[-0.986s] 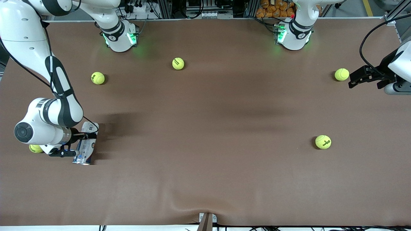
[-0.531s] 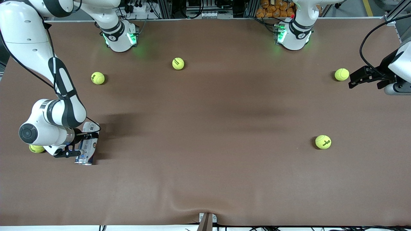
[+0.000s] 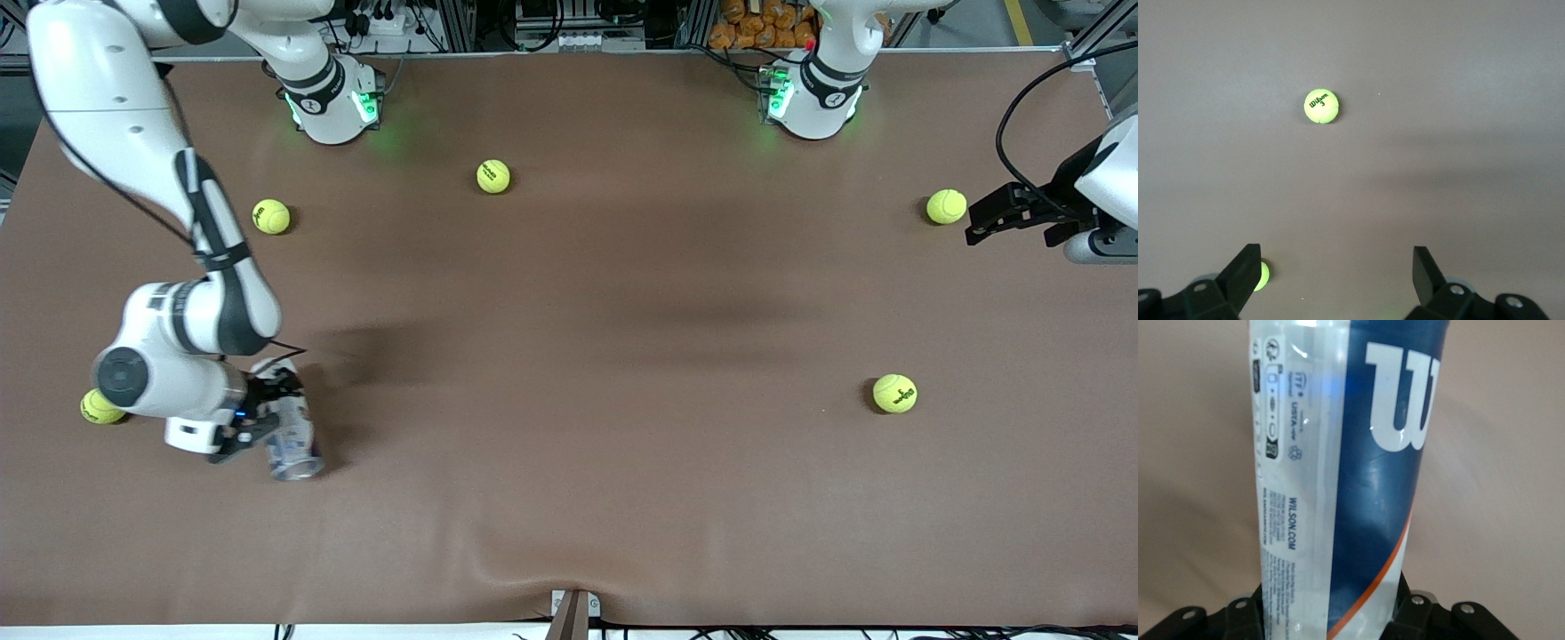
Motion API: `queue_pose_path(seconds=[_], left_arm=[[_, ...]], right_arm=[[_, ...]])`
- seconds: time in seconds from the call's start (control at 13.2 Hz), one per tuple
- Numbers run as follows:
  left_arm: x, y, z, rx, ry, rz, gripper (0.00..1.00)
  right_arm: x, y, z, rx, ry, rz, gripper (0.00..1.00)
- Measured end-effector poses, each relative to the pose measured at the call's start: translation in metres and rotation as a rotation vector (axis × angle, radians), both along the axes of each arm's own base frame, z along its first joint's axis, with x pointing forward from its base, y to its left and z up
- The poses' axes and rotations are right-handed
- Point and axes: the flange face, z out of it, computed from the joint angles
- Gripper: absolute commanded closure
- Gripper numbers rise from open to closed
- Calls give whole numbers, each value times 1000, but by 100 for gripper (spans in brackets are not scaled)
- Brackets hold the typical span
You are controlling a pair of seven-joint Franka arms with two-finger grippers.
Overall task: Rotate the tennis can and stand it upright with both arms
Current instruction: 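Carry the can with the right gripper to the table center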
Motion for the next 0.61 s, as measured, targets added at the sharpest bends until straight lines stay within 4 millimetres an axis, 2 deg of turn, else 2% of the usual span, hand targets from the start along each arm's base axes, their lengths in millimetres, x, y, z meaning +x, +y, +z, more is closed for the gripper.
queue_pose_path(seconds=[0.15,0.3,0.46,0.61], left_arm=[[0,0,0,0,0,0,0],[0,0,0,0,0,0,0],[0,0,0,0,0,0,0],[0,0,0,0,1,-1,0]], right_arm=[[-3,90,16,14,-38,222,25],[-22,176,26,23,-59,411,25],[-44,241,31,34,-99,580,25],[-61,292,36,50,-181,761,25]])
